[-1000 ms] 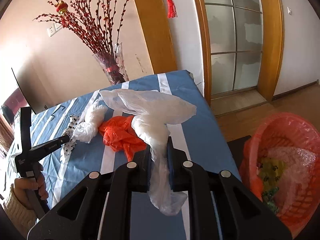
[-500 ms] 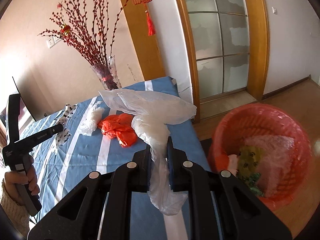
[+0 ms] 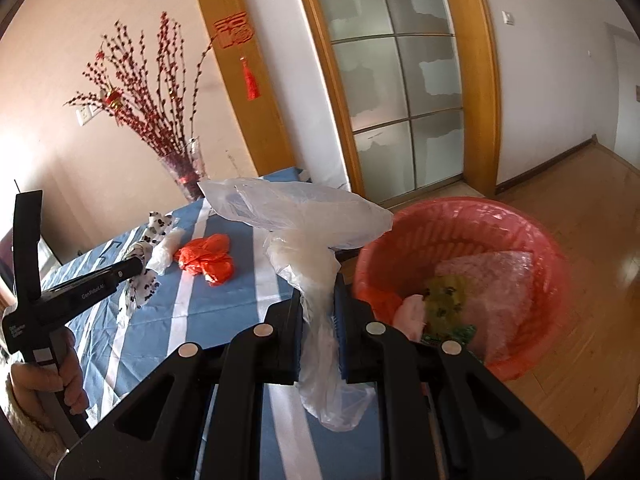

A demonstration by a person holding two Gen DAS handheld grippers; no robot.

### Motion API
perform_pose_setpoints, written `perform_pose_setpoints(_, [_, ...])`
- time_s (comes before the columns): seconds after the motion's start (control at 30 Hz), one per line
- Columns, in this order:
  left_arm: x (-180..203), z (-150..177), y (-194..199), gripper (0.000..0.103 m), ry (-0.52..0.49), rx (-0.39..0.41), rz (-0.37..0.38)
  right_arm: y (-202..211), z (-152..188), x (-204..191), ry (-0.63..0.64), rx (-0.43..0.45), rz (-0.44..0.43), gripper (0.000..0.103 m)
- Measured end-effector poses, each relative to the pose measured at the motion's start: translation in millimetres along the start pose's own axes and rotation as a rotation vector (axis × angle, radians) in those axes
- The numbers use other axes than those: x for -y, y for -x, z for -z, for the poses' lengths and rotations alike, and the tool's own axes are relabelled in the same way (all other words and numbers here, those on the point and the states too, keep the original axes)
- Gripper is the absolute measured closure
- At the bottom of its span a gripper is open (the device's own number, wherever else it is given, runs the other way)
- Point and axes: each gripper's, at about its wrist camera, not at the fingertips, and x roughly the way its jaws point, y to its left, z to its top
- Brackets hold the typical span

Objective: Collect trash
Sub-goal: 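Carry both bags over the wastebasket and open both tools to drop them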

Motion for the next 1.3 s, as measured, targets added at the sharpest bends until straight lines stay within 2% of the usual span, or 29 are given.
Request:
perform_pose_setpoints(0.3, [54, 6, -4, 0.088, -0.05, -0.025, 0.085, 10, 2, 30, -0.05, 0.016, 0.039, 0.089])
perform_pose_setpoints(0.87, [150, 9, -27, 0.088, -0.126, -0.072, 0.319, 17, -1, 98, -0.174, 0.045, 0.125, 0.089])
perform_pose_setpoints(1.3, [193, 9, -51, 0.088, -0.146, -0.11, 0.407, 10, -9, 131, -0.226, 0.058, 0.143, 0.089])
